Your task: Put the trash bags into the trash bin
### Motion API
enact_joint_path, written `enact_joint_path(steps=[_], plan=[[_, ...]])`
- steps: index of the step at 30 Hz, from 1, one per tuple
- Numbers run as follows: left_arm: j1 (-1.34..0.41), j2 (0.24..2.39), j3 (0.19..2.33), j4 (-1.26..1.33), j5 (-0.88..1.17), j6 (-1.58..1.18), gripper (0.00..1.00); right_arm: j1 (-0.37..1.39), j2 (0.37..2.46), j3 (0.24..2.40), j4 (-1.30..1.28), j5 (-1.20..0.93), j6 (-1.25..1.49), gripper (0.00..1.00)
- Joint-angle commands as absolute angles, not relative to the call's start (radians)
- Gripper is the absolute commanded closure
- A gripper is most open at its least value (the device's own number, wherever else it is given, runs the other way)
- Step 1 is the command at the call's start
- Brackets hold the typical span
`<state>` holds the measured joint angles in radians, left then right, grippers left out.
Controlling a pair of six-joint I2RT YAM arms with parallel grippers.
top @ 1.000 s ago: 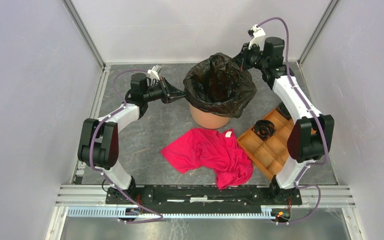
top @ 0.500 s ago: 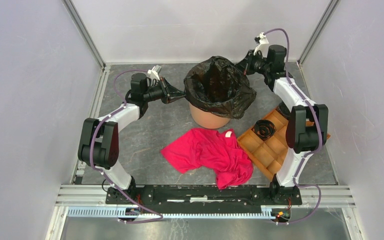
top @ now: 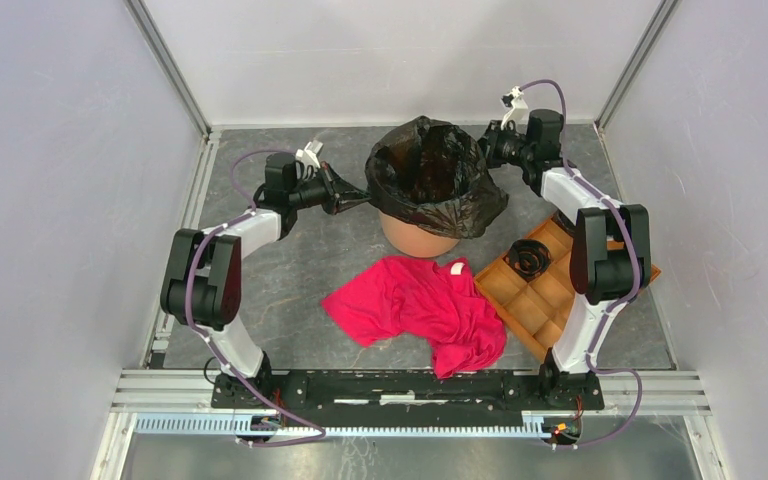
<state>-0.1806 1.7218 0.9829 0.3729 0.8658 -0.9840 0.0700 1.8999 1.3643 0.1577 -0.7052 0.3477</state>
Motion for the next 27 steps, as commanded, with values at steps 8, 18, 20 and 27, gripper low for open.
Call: enact_joint_path(steps=[8,18,20,27], plan=[[-0.175,1.722,0.970,0.355,0.817,-1.008,0.98,0.066,1.907,1.374,0.174,-0.694,0.355,0.96],[-0.263,1.707,1.012,0.144,0.735,-0.853,0.98,0.068,1.885,1.341,0.150,-0.678,0.360,0.91],[-0.264,1.692,0.970,0.149,0.726,-0.853,0.98,0.070,1.881,1.329,0.148,-0.682,0.352,0.91],[-0.258,1.678,0.974,0.114,0.741,-0.825,0.98,0.073,1.879,1.329,0.121,-0.674,0.333,0.88]])
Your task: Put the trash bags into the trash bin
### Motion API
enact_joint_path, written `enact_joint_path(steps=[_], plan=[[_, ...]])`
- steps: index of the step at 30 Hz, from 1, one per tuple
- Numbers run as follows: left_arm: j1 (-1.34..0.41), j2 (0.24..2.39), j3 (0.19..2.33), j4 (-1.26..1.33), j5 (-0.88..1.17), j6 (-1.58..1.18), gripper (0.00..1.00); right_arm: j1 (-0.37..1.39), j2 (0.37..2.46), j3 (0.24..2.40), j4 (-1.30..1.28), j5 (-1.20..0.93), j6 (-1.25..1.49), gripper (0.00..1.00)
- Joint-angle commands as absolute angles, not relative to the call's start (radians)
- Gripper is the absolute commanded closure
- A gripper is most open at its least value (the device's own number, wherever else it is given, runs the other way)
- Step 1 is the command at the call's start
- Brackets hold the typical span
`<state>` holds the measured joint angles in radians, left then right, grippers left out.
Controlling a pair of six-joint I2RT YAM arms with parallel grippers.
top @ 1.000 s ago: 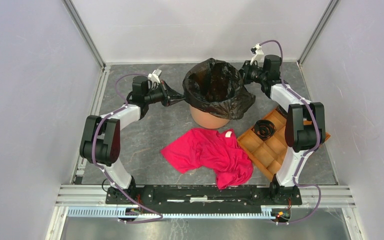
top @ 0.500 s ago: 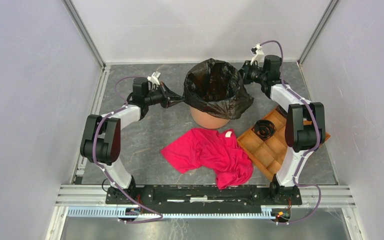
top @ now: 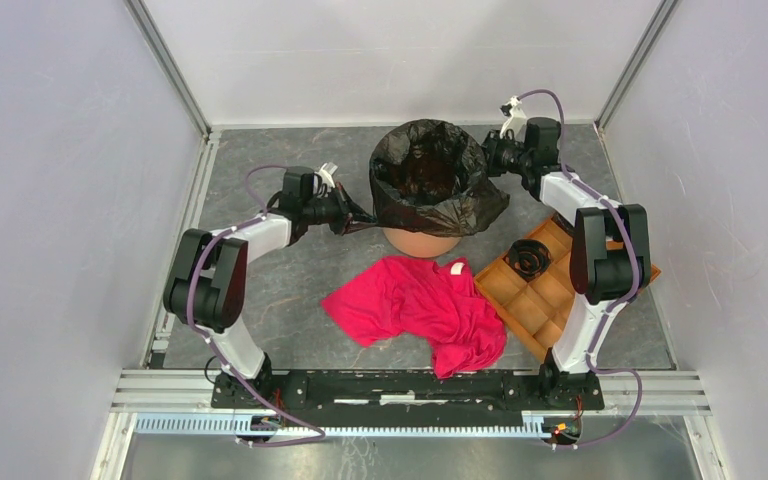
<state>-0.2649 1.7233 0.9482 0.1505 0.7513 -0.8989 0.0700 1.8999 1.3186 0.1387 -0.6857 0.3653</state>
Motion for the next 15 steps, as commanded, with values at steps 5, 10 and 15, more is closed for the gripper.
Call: enact_joint_path(steps=[5,10,15], plan=[[-0.256,1.671,1.060,-0.015,0.714,-0.734,0.98,0.070,1.859,1.513,-0.259,-0.481,0.152,0.70],[-0.256,1.678,1.063,-0.035,0.729,-0.696,0.97,0.065,1.701,1.560,-0.495,-0.080,0.022,0.37],[-0.256,1.690,1.064,-0.061,0.733,-0.661,0.97,0.063,1.473,1.461,-0.545,0.154,-0.060,0.17]])
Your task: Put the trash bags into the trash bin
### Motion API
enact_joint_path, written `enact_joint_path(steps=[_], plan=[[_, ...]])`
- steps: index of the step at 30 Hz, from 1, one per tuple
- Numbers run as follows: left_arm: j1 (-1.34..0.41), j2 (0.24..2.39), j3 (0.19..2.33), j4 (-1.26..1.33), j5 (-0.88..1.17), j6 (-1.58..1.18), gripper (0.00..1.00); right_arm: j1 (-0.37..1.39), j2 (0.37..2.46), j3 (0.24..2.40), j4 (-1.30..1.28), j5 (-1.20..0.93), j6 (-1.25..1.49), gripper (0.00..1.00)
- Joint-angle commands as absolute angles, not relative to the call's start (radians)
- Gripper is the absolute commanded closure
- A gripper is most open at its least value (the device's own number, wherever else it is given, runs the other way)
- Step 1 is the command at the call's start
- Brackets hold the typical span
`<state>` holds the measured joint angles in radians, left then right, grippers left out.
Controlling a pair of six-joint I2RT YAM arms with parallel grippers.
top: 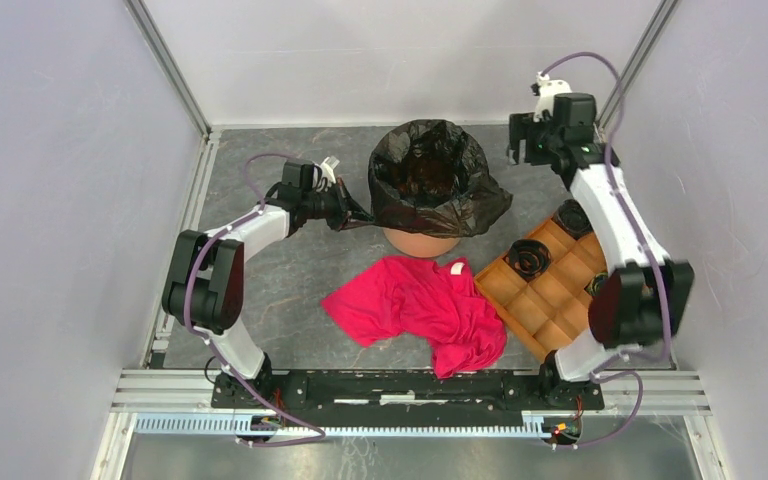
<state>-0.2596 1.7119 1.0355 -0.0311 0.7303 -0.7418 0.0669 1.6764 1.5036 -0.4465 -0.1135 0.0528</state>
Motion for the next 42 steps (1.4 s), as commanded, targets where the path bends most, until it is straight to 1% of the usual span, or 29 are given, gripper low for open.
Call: enact_joint_path(steps=[1,2,4,7,8,11,15,21,25,28,32,33,34,37,39,42], plan=[[-0.256,1.688,1.065,-0.059,0.737,-0.661,0.97,0.062,1.424,1.425,-0.545,0.146,-0.070,0.15],[-0.256,1.686,1.063,-0.057,0.740,-0.662,0.97,0.062,1.380,1.373,-0.542,0.121,-0.071,0.14],[-0.256,1.680,1.063,-0.055,0.741,-0.663,0.97,0.065,1.275,1.259,-0.514,-0.014,-0.040,0.13],[-0.256,1.678,1.063,-0.053,0.750,-0.664,0.97,0.102,1.112,1.051,-0.379,-0.337,0.041,0.08],[-0.256,1.678,1.063,-0.051,0.752,-0.664,0.96,0.134,1.069,0.996,-0.340,-0.392,0.073,0.06],[-0.256,1.678,1.059,-0.051,0.755,-0.663,0.96,0.236,0.954,0.905,-0.279,-0.417,0.130,0.02],[-0.256,1.674,1.060,-0.044,0.761,-0.670,0.96,0.319,0.886,0.836,-0.230,-0.454,0.184,0.02],[-0.256,1.659,1.058,-0.035,0.766,-0.673,0.96,0.403,0.950,0.807,-0.159,-0.389,0.220,0.02],[-0.256,1.657,1.055,-0.034,0.775,-0.675,0.96,0.432,0.992,0.797,-0.116,-0.292,0.231,0.03],[-0.256,1.650,1.054,-0.032,0.774,-0.676,0.96,0.435,1.009,0.765,-0.087,-0.226,0.226,0.08],[-0.256,1.646,1.052,-0.031,0.774,-0.676,0.96,0.434,1.044,0.720,-0.053,-0.170,0.215,0.25],[-0.256,1.646,1.051,-0.031,0.775,-0.676,0.96,0.435,1.054,0.709,-0.034,-0.173,0.215,0.32],[-0.256,1.646,1.051,-0.031,0.775,-0.676,0.96,0.434,1.062,0.699,-0.018,-0.180,0.216,0.41],[-0.256,1.646,1.051,-0.031,0.776,-0.676,0.95,0.435,1.082,0.666,0.036,-0.202,0.227,0.64],[-0.255,1.646,1.051,-0.030,0.778,-0.676,0.95,0.435,1.094,0.637,0.070,-0.206,0.231,0.75],[-0.255,1.645,1.046,-0.020,0.779,-0.682,0.94,0.434,1.119,0.603,0.111,-0.192,0.233,0.83]])
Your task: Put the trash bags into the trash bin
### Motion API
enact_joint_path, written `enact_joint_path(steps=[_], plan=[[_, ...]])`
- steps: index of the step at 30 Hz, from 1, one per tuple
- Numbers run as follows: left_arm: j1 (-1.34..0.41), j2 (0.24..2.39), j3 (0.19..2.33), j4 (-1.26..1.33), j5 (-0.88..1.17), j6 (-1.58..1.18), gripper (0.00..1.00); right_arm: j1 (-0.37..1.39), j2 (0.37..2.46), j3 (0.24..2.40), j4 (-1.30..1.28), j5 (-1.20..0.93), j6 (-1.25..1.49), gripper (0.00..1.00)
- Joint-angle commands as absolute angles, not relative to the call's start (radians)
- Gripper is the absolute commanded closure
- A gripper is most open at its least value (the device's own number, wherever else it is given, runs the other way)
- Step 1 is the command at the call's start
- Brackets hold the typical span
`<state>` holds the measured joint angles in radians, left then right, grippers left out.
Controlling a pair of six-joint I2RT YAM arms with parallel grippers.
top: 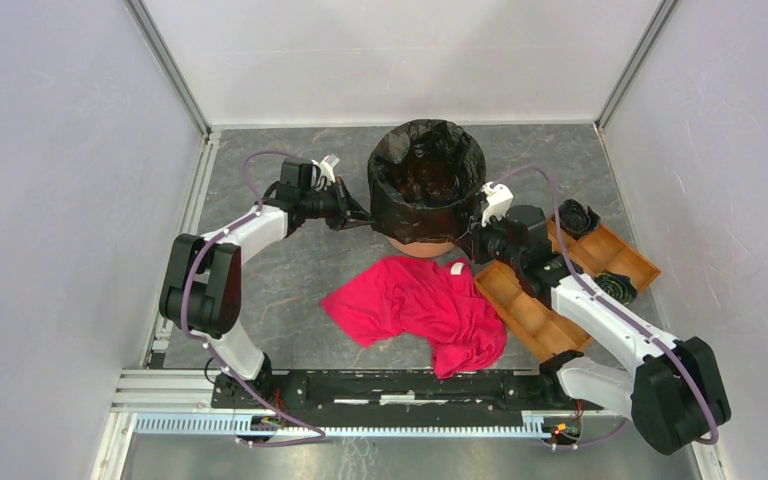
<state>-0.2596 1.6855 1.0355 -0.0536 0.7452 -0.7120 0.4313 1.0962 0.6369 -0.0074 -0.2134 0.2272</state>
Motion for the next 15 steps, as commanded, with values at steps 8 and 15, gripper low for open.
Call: enact_joint_path(steps=[8,15], plan=[[-0.255,1.643,1.039,-0.016,0.782,-0.685,0.94,0.434,1.211,0.558,0.153,-0.183,0.227,0.80],[-0.253,1.635,1.037,-0.020,0.776,-0.679,0.90,0.435,1.154,0.556,0.060,-0.124,0.178,0.47]])
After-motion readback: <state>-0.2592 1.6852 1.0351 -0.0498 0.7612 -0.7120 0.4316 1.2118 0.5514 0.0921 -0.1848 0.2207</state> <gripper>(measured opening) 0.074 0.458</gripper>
